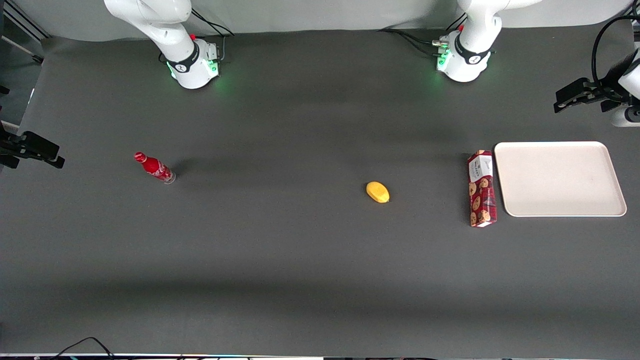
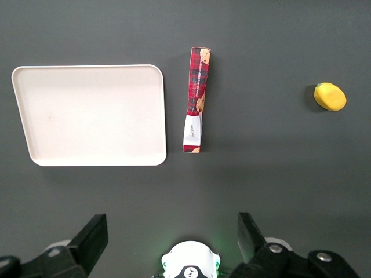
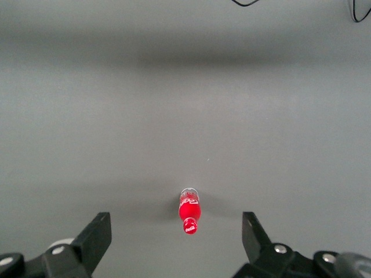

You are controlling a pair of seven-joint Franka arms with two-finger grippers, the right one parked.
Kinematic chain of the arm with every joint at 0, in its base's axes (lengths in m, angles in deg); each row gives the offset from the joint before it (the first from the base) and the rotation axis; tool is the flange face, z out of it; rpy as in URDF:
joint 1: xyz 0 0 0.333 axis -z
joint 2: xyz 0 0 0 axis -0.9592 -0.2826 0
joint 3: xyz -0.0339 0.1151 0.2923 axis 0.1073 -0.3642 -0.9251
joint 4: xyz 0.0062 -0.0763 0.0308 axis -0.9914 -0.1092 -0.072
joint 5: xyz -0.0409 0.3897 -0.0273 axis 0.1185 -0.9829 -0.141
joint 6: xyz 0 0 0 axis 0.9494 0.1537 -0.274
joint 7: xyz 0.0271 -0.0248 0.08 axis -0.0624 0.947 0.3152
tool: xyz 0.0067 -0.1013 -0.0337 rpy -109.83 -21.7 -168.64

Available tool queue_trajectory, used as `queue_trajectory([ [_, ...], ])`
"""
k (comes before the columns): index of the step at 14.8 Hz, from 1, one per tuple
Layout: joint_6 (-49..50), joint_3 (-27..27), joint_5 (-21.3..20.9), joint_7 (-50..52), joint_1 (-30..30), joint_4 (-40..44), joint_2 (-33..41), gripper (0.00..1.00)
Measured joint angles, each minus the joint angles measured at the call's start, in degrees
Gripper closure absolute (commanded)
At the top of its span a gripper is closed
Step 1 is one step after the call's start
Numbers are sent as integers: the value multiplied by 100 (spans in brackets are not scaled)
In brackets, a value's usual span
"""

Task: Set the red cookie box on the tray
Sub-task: 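Move the left gripper down toward the red plaid shortbread box, then close the left gripper around the top of the shortbread box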

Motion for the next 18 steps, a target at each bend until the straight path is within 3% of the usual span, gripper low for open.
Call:
queue_trajectory([
  [8,-693,1,1,-3,1,68,-365,0],
  [14,-1749,1,-9,-84,2,264,-1955,0],
  [18,-2750,10,-20,-386,8,-76,-2888,0],
])
